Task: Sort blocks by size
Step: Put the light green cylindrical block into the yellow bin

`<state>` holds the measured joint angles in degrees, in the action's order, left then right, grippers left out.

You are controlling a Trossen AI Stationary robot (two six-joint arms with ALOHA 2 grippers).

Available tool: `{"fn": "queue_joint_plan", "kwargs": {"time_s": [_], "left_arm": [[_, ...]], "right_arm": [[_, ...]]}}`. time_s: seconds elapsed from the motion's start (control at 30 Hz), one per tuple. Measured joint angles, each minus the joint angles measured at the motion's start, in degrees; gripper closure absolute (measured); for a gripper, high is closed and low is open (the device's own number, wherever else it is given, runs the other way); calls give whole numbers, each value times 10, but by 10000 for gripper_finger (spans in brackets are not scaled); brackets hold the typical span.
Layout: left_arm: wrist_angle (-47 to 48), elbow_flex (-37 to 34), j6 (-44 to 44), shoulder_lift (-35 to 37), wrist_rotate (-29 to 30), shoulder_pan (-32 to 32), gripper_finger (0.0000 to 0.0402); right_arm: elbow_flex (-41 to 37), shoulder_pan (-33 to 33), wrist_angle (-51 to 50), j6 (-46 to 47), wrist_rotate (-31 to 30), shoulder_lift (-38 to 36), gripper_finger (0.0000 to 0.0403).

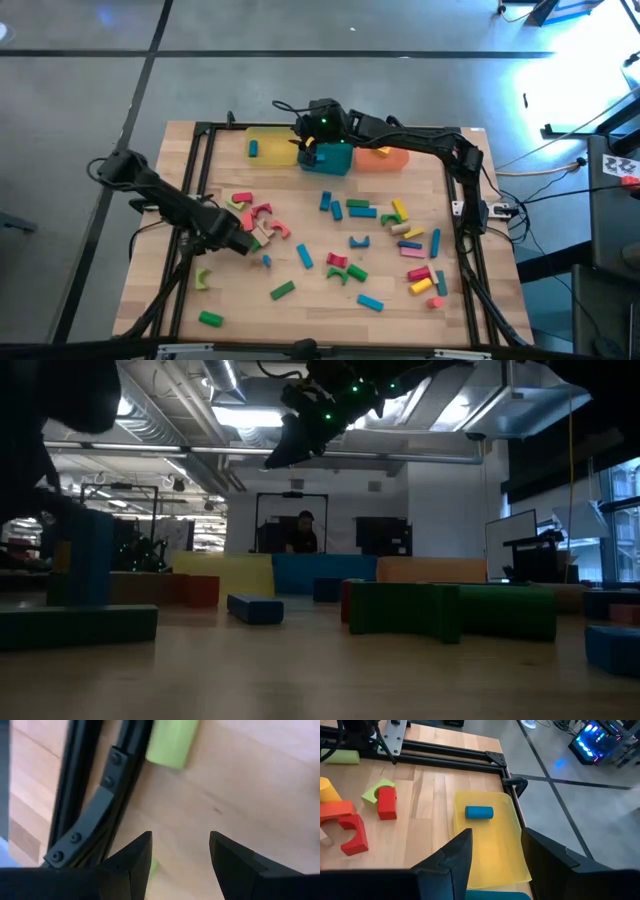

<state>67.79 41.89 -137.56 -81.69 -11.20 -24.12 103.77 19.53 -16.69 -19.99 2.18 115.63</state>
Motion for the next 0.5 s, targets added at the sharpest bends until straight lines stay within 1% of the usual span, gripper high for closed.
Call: {"fn": "queue_joint_plan", "kwargs": {"time_s": [0.23,0.33,0.43,0.5], "left_arm": [[70,0,-5,-66,2,0,224],[86,-1,-5,-86,24,0,224],[83,-1,-5,-97,53,3,224],[84,-1,-1,-102,61,3,224]], "right_arm": [[0,0,-4,-3,0,0,230],[0,0,-10,-14,1,0,230],[0,0,-20,-15,2,0,230],[0,0,-21,-15,2,0,230]]}}
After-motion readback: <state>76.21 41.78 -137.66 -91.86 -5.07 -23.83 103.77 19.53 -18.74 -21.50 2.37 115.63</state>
